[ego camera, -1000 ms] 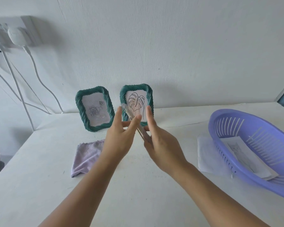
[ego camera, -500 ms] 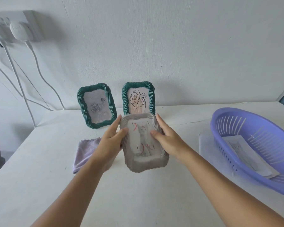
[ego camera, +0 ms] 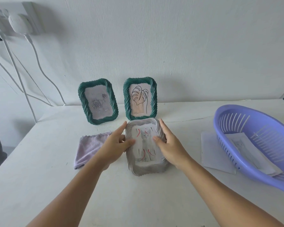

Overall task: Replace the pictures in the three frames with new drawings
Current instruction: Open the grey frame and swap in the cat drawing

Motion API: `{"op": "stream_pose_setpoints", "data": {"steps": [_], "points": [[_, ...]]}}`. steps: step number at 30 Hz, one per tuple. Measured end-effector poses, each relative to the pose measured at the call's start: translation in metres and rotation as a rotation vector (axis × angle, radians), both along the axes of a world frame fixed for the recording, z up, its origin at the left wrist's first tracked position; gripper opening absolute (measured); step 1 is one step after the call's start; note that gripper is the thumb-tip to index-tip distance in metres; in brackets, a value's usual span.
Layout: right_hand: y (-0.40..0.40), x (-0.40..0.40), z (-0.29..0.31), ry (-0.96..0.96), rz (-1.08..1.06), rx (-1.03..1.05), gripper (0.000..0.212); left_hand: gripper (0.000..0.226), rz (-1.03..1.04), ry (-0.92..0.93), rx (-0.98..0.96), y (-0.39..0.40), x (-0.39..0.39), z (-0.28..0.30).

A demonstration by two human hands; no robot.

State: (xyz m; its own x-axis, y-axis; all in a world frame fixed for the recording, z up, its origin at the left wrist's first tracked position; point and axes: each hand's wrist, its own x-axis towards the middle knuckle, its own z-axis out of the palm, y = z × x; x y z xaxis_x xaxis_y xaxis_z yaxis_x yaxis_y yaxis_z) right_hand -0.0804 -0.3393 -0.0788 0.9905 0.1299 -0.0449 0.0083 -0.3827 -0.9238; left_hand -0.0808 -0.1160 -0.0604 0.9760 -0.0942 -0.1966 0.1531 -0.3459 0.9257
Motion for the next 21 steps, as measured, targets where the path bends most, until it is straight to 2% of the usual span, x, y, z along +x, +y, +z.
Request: {"op": "stream_pose_setpoints", "data": {"steps": [3, 4, 8, 13, 18, 21], "points": [[0.001, 0.0, 0.004, -0.151, 0.011, -0.518, 0.07, 0.079, 0.006, -0.035, 0.222, -0.002, 0.005, -0.005], [0.001, 0.002, 0.004, -0.173, 0.012, -0.629, 0.071, 0.078, 0.003, -0.056, 0.318, 0.0, 0.007, -0.007], [-0.003, 0.009, -0.005, -0.153, 0.048, -0.846, 0.071, 0.074, -0.012, -0.096, 0.58, 0.002, 0.011, -0.019], [-0.007, 0.009, -0.021, -0.117, 0.039, -0.918, 0.071, 0.069, -0.081, -0.062, 0.739, -0.004, 0.008, -0.021], [-0.008, 0.009, -0.024, -0.122, 0.015, -0.912, 0.07, 0.069, -0.091, -0.086, 0.753, -0.002, 0.005, -0.02], [-0.009, 0.008, -0.026, -0.127, 0.005, -0.911, 0.07, 0.067, -0.035, -0.193, 0.732, 0.002, -0.002, -0.014]]}}
